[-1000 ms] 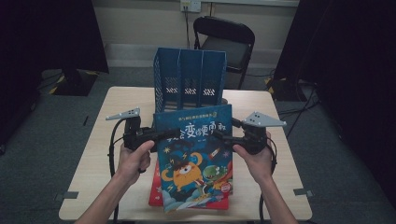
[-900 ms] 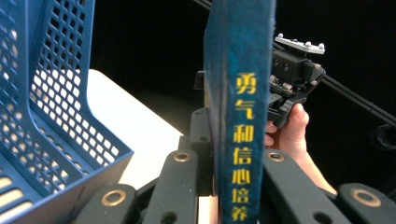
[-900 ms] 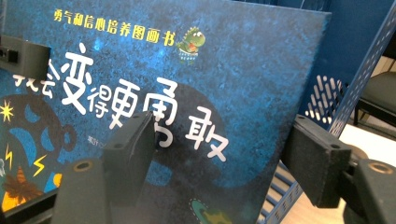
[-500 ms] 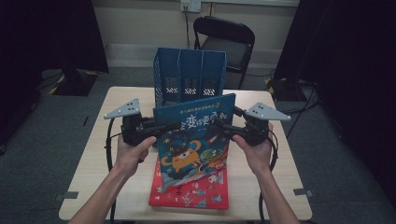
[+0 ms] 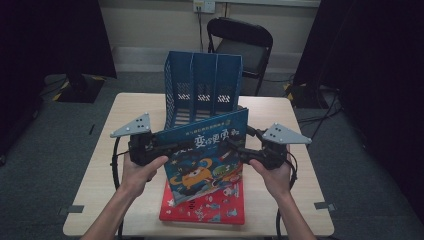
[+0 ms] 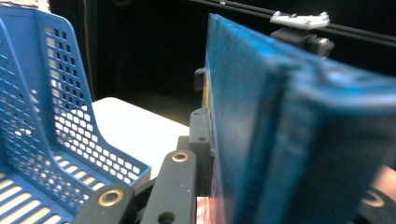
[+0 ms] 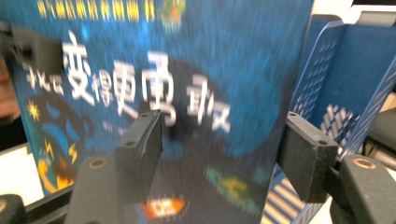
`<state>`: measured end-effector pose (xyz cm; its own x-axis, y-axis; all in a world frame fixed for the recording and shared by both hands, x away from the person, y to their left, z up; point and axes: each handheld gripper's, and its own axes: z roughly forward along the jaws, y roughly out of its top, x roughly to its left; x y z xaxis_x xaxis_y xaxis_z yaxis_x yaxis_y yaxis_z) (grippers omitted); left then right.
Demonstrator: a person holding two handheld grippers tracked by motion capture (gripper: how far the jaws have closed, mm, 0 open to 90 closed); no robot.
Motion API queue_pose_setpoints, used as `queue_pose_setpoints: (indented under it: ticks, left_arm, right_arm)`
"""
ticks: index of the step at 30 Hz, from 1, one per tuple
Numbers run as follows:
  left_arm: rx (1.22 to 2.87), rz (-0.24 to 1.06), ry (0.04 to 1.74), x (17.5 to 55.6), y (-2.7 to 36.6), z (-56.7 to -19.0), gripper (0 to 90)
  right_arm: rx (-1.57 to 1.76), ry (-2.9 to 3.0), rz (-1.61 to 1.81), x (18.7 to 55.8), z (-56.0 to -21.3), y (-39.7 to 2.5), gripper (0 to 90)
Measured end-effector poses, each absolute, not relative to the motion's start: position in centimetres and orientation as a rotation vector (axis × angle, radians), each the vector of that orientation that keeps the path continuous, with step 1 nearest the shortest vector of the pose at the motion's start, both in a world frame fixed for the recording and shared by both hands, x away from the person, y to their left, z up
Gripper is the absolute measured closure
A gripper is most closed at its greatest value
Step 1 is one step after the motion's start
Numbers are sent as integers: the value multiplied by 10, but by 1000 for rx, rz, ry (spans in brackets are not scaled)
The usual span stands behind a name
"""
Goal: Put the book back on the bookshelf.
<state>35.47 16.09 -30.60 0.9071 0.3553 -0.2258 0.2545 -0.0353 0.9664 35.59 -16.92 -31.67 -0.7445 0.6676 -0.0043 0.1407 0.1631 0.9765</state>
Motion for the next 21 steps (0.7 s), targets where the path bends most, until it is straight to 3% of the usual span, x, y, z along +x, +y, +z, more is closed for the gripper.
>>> queue_pose_setpoints:
  ticks: [6, 21]
  left_arm:
    - [1655, 134, 508, 347, 156, -304, 799]
    - [1668, 94, 522, 354, 152, -307, 795]
  right_arm:
    - [776, 2062, 1586, 355, -335, -168, 343]
    - [787, 2059, 1574, 355, -335, -165, 318]
